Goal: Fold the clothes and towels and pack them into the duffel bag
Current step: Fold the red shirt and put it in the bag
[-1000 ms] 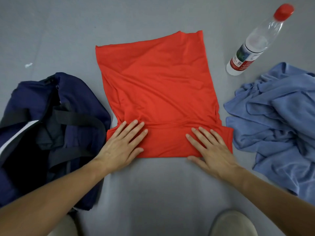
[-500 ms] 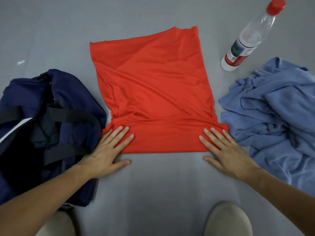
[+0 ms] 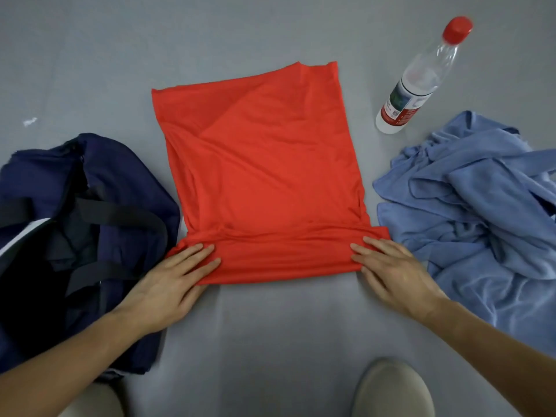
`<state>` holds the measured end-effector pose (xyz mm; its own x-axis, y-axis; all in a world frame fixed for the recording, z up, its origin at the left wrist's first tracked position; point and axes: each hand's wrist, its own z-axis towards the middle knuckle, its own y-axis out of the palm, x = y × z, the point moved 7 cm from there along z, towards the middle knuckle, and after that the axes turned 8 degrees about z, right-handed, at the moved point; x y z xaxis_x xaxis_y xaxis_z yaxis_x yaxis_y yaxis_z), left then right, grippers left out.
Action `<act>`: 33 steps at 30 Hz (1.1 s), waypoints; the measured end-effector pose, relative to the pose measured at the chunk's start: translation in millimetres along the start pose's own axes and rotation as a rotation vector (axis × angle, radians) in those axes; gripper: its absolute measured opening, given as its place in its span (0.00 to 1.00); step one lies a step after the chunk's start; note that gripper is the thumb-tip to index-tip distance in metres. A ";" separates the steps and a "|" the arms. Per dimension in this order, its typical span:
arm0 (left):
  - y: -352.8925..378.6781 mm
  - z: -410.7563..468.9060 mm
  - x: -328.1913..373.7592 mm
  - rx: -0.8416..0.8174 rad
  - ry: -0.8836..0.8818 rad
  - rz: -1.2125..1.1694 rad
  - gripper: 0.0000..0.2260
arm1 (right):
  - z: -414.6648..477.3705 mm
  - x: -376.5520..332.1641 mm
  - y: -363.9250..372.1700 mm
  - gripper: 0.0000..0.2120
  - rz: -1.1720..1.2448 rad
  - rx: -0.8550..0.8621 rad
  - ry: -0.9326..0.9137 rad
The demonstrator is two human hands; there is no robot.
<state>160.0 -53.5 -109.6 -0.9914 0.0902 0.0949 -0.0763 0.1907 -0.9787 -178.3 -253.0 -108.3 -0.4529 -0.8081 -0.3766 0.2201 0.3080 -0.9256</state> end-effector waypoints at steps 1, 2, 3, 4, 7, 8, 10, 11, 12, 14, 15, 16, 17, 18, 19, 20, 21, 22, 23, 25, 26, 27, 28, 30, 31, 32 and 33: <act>-4.9 -2.9 0.5 0.005 -0.002 -0.026 0.23 | 1.9 -1.0 -4.0 0.18 0.001 0.002 -0.013; -11.3 -1.4 -2.4 0.017 -0.030 -0.064 0.22 | 6.8 0.6 -7.2 0.18 -0.004 0.005 -0.008; -20.2 5.3 -7.8 0.037 -0.087 -0.101 0.22 | 16.0 2.8 -12.7 0.18 -0.004 0.016 0.018; -31.5 16.2 -16.3 0.070 -0.166 -0.130 0.22 | 28.9 6.6 -19.4 0.17 0.000 0.031 0.064; -67.3 61.1 -49.5 0.226 -0.361 -0.143 0.17 | 80.1 20.2 -47.2 0.13 -0.010 0.103 0.215; -76.7 76.2 -59.7 0.257 -0.393 -0.120 0.14 | 96.8 24.7 -56.6 0.13 -0.027 0.148 0.237; -86.9 100.5 -82.6 0.266 -0.441 -0.059 0.11 | 127.8 34.3 -69.4 0.13 -0.062 0.219 0.255; -88.8 110.0 -94.7 0.270 -0.476 -0.026 0.12 | 142.3 43.7 -71.7 0.14 -0.068 0.222 0.296; -89.1 118.3 -103.7 0.284 -0.496 0.025 0.14 | 154.6 54.8 -69.0 0.14 -0.061 0.205 0.354; -83.4 134.5 -102.8 0.300 -0.426 0.138 0.18 | 171.7 63.5 -58.6 0.20 -0.043 0.172 0.376; -76.8 141.8 -93.4 0.296 -0.346 0.156 0.19 | 175.9 59.0 -49.0 0.23 -0.044 0.143 0.323; -65.0 146.0 -80.5 0.263 -0.274 0.137 0.21 | 176.0 50.5 -34.5 0.26 -0.051 0.083 0.247; -48.2 147.3 -68.7 0.186 -0.240 0.097 0.23 | 170.7 41.4 -16.0 0.30 -0.066 -0.024 0.189; -30.0 144.7 -60.3 0.093 -0.252 0.061 0.25 | 160.7 35.4 3.0 0.34 -0.093 -0.132 0.159; -12.4 138.2 -56.3 -0.002 -0.289 0.033 0.28 | 148.5 33.2 18.3 0.37 -0.122 -0.227 0.155; 2.8 129.0 -55.9 -0.062 -0.330 0.015 0.29 | 137.1 33.5 27.0 0.38 -0.134 -0.273 0.163; 11.3 119.9 -54.7 -0.077 -0.351 0.009 0.30 | 127.9 33.6 29.2 0.40 -0.131 -0.277 0.168; 15.2 110.6 -51.1 -0.075 -0.352 0.016 0.31 | 119.8 33.3 29.2 0.41 -0.136 -0.273 0.157; 17.0 101.4 -45.7 -0.070 -0.335 0.022 0.31 | 111.1 31.4 28.4 0.42 -0.147 -0.278 0.140; 16.2 82.8 -30.4 -0.068 -0.280 0.016 0.32 | 92.5 24.5 27.5 0.42 -0.143 -0.285 0.110; 15.8 72.0 -22.0 -0.076 -0.253 0.013 0.33 | 81.2 18.5 28.1 0.42 -0.133 -0.275 0.095; 17.3 60.4 -13.9 -0.092 -0.222 0.015 0.35 | 67.4 11.4 30.4 0.41 -0.122 -0.268 0.085; 19.3 48.6 -6.8 -0.115 -0.196 0.021 0.37 | 52.3 4.2 33.5 0.40 -0.104 -0.266 0.075; 21.3 27.3 0.9 -0.146 -0.151 0.038 0.41 | 20.9 -5.0 37.1 0.37 -0.061 -0.248 0.041; 21.8 18.7 1.9 -0.156 -0.130 0.048 0.41 | 6.3 -7.3 35.4 0.34 -0.047 -0.226 0.020; 22.4 11.5 1.9 -0.165 -0.114 0.059 0.40 | -6.4 -7.0 33.1 0.32 -0.045 -0.199 0.002; 23.0 6.0 0.3 -0.174 -0.103 0.072 0.39 | -15.8 -4.9 30.2 0.30 -0.052 -0.172 -0.013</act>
<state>157.4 -55.0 -133.1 -0.9999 0.0112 -0.0019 0.0057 0.3536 -0.9354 -183.1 -231.8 -135.1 -0.4484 -0.8314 -0.3283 0.0452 0.3458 -0.9372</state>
